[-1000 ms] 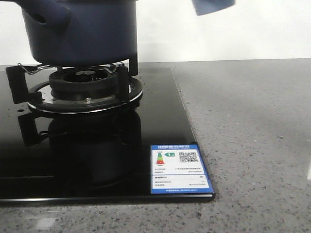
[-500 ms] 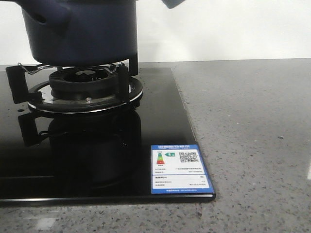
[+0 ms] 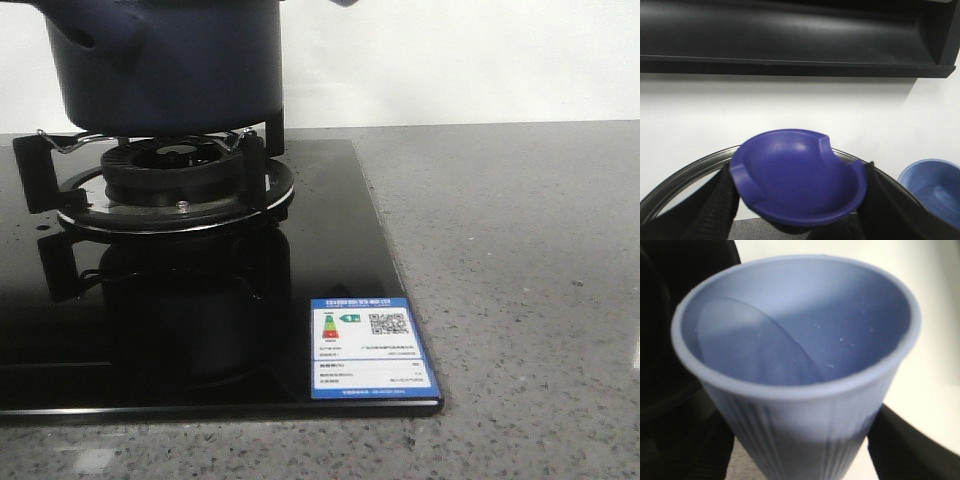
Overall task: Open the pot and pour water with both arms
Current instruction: 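Tilt the cup over the open pot with the right gripper to pour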
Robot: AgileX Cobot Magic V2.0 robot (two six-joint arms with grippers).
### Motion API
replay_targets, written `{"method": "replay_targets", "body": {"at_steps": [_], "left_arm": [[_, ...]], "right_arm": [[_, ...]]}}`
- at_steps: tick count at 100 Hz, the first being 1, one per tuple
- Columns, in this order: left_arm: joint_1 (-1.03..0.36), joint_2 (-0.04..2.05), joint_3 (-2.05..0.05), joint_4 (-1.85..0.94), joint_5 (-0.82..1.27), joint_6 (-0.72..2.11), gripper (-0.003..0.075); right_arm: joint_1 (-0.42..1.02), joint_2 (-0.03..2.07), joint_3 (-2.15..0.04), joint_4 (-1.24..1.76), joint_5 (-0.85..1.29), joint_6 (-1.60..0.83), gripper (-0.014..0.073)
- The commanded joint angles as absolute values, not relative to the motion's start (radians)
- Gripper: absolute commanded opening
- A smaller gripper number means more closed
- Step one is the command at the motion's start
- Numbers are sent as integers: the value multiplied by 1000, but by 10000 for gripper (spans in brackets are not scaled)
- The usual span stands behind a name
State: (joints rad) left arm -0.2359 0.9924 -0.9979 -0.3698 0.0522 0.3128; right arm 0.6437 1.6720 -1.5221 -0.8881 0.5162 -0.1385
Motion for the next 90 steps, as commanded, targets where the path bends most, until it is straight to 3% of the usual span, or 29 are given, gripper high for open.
{"method": "replay_targets", "body": {"at_steps": [1, 90], "left_arm": [[-234, 968, -1035, -369, -62, 312, 370], [-234, 968, -1035, -369, -62, 312, 370]], "right_arm": [[643, 1632, -1567, -1000, 451, -142, 292], [643, 1636, -1567, -1449, 351, -142, 288]]}}
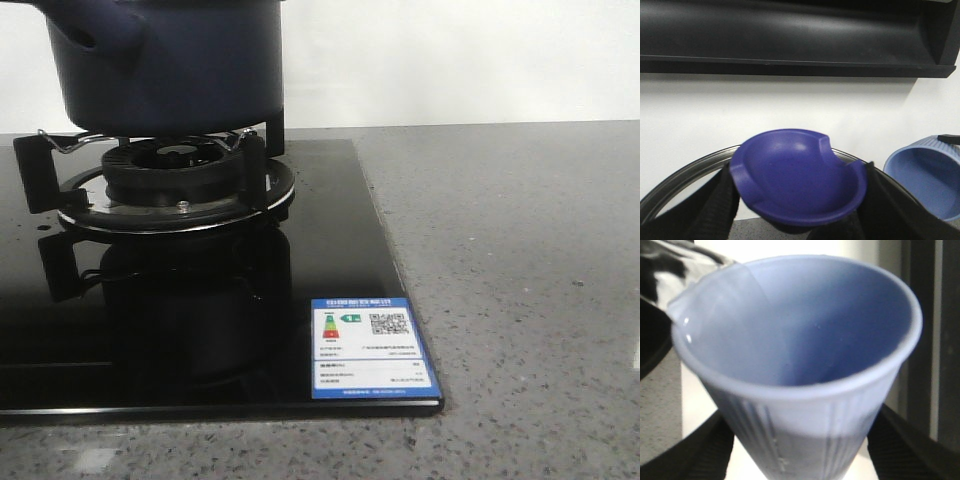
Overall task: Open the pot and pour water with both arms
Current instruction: 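Tilt the cup over the open pot with the right gripper to pour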
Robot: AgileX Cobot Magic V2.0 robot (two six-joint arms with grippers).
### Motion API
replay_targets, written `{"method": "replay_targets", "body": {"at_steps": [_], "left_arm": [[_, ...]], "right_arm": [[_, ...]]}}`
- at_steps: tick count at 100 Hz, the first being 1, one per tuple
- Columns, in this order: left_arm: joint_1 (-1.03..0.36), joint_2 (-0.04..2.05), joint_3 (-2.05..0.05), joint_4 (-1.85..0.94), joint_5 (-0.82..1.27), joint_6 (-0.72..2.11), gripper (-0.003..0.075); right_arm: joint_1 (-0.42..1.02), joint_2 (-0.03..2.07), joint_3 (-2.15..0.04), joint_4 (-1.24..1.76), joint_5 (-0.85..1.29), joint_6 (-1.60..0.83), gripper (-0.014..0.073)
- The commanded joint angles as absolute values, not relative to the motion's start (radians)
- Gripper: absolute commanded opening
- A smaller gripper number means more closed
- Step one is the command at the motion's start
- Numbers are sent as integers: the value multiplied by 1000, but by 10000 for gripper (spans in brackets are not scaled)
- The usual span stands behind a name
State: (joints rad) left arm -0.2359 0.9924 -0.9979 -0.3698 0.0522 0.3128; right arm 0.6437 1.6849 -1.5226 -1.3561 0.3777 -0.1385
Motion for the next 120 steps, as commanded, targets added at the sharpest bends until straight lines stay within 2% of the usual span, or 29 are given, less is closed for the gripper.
{"method": "replay_targets", "body": {"at_steps": [1, 73, 120], "left_arm": [[-234, 968, -1035, -369, -62, 312, 369], [-234, 968, -1035, -369, -62, 312, 369], [-234, 968, -1035, -369, -62, 312, 369]], "right_arm": [[643, 1636, -1567, -1456, 352, -142, 288], [643, 1636, -1567, -1669, 298, -142, 288], [643, 1634, -1567, -1674, 290, -142, 288]]}}
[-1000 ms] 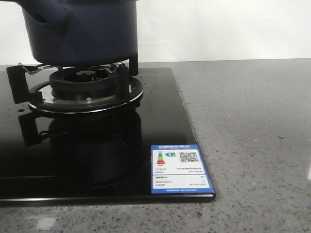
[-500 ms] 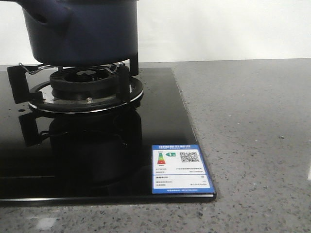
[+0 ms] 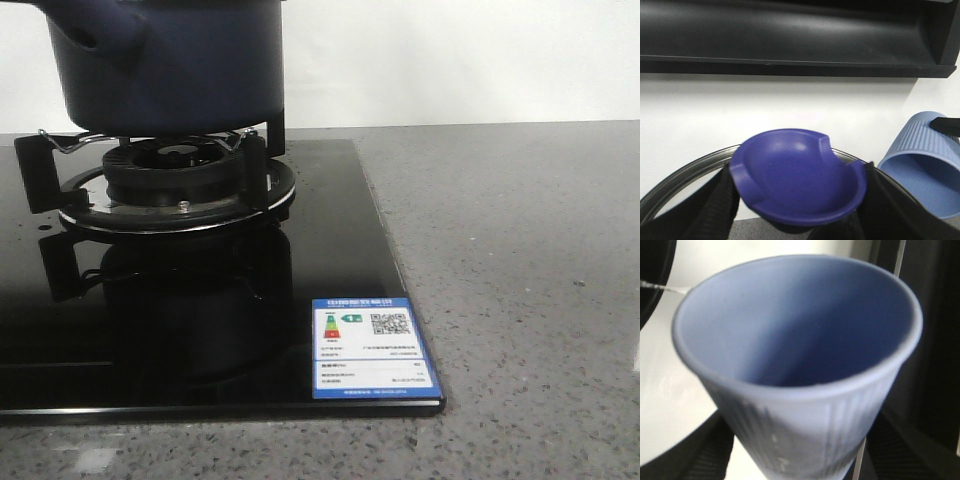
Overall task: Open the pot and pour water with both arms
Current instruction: 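Tilt the cup over the open pot with the right gripper to pour, then carry the cup back and lower it onto the counter with the right gripper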
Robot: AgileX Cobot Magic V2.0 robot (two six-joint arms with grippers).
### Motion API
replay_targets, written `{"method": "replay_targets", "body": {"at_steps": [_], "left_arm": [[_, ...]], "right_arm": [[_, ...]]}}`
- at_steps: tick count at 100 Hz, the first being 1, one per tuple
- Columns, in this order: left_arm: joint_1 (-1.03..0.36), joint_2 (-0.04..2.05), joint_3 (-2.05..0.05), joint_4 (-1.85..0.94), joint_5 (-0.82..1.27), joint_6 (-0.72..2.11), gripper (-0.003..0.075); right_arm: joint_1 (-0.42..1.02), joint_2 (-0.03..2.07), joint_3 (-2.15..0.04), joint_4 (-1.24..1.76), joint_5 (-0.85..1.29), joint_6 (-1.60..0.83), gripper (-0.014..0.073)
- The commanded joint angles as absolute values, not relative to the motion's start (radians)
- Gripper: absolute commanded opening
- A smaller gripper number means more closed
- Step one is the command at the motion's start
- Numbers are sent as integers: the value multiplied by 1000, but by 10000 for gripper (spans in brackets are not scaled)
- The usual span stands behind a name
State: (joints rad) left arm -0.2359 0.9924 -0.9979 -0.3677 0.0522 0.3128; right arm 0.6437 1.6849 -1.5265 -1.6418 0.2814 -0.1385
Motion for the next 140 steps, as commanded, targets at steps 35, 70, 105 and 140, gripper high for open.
{"method": "replay_targets", "body": {"at_steps": [35, 70, 105, 140], "left_arm": [[-234, 968, -1035, -369, -62, 312, 369], [-234, 968, -1035, -369, -62, 312, 369], [-234, 968, -1035, -369, -62, 312, 370], [-234, 968, -1035, -373, -62, 312, 369]], "right_arm": [[643, 1634, -1567, -1635, 290, -83, 288], [643, 1585, -1567, -1420, 517, 329, 288], [515, 1409, -1537, -1017, 583, 576, 288], [258, 1106, -1119, -1010, 245, 919, 288]]}}
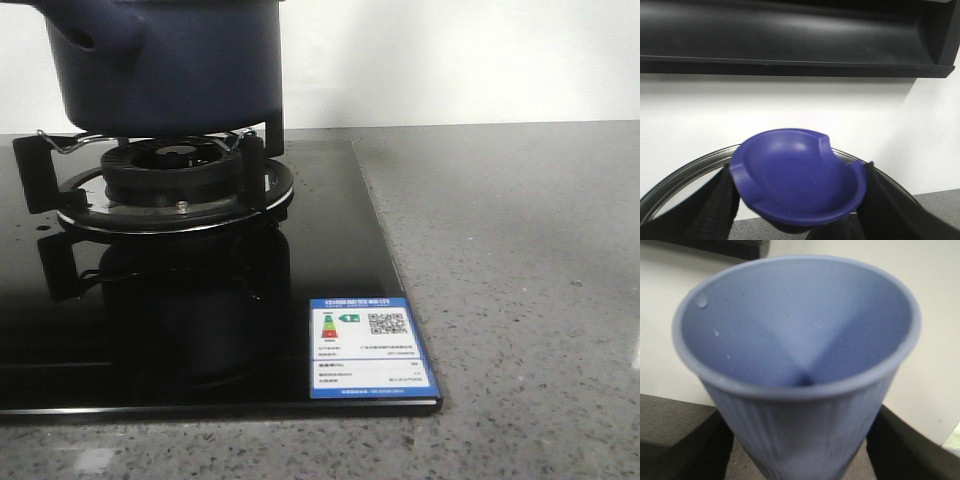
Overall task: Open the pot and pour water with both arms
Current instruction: 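Carry the cup back and lower it onto the counter with the right gripper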
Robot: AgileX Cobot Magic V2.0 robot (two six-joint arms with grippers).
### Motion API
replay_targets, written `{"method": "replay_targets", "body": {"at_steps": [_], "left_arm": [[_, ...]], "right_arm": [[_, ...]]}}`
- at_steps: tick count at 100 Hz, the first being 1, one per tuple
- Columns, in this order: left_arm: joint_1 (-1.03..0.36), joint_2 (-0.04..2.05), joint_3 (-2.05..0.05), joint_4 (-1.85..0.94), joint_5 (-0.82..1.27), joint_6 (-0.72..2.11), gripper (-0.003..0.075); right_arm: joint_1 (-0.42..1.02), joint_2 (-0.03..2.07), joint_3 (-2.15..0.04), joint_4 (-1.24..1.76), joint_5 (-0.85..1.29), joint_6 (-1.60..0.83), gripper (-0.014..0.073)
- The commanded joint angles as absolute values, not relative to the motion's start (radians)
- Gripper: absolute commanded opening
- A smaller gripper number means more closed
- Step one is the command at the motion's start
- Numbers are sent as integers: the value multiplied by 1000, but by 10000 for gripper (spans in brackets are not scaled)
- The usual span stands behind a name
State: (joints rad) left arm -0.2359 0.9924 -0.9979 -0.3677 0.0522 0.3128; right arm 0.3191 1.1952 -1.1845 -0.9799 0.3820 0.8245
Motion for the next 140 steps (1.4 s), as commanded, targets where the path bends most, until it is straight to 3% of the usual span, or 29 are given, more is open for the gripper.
{"method": "replay_targets", "body": {"at_steps": [1, 25, 38, 70, 107, 140], "left_arm": [[-234, 968, -1035, -373, -62, 312, 369], [-234, 968, -1035, -373, -62, 312, 369], [-234, 968, -1035, -373, -62, 312, 369], [-234, 968, -1035, -373, -62, 312, 369], [-234, 968, -1035, -373, -62, 312, 369], [-234, 968, -1035, -373, -62, 312, 369]], "right_arm": [[246, 1101, -1098, -1010, 237, 926, 288], [92, 1011, -798, -1010, -40, 1020, 288], [67, 1039, -730, -1010, -71, 1020, 288], [65, 1221, -725, -1010, -151, 1016, 288], [-89, 1362, -773, -985, -410, 966, 288], [-97, 1452, -805, -985, -442, 845, 288]]}}
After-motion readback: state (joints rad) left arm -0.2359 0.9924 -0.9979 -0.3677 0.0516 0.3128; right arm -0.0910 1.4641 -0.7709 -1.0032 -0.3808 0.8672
